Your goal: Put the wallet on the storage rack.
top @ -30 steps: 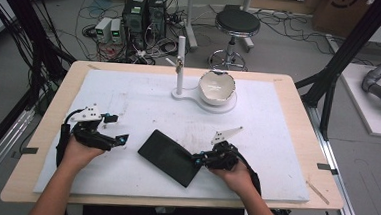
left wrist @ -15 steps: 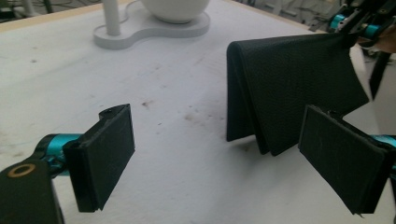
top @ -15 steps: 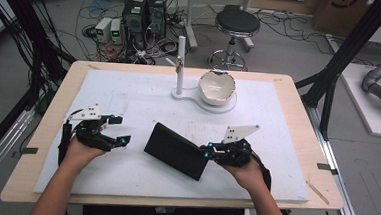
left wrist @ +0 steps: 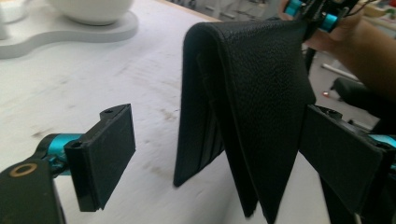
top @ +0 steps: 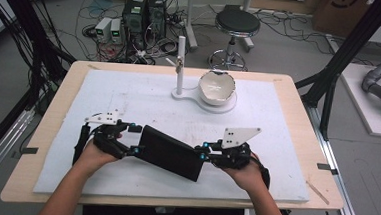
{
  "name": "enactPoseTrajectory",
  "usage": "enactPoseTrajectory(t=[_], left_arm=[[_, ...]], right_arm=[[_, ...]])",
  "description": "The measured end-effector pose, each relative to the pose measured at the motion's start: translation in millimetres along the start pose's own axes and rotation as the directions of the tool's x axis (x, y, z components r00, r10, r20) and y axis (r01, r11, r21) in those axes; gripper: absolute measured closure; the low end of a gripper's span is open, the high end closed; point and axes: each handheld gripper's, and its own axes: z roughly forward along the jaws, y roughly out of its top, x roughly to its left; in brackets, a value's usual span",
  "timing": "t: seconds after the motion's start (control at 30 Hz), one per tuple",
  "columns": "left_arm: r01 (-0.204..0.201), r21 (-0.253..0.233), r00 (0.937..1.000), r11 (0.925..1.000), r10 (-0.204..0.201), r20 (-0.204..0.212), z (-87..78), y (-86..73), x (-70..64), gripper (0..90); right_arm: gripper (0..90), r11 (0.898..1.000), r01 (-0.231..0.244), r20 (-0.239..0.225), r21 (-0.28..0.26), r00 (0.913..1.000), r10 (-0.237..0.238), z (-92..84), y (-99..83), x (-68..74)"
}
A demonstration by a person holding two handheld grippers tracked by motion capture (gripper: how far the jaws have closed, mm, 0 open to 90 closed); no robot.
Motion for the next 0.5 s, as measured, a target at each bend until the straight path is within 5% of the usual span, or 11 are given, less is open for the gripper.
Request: enactPoseTrajectory(t=[0.13, 0.33, 0.5], left_arm=[[-0.014, 0.033, 0.9985, 0.9993, 0.012, 0.053, 9.8, 0.7, -1.0, 25.1], [-0.022, 0.041, 0.9953, 0.9989, 0.018, 0.095, 7.9, 2.5, -3.3, 67.6], [-0.067, 0.056, 0.9934, 0.9962, 0.061, 0.097, 4.5, 13.3, -14.5, 75.7]], right_arm=[[84.6, 1.000, 0.004, -0.025, -0.022, 0.9997, -0.005, 0.1, 0.0, -0.7], [84.1, 0.998, -0.056, -0.021, -0.016, 0.9982, 0.056, 1.9, -11.4, -7.9], [81.4, 0.992, -0.105, 0.001, -0.064, 0.9944, 0.106, -0.7, -18.6, -12.2]])
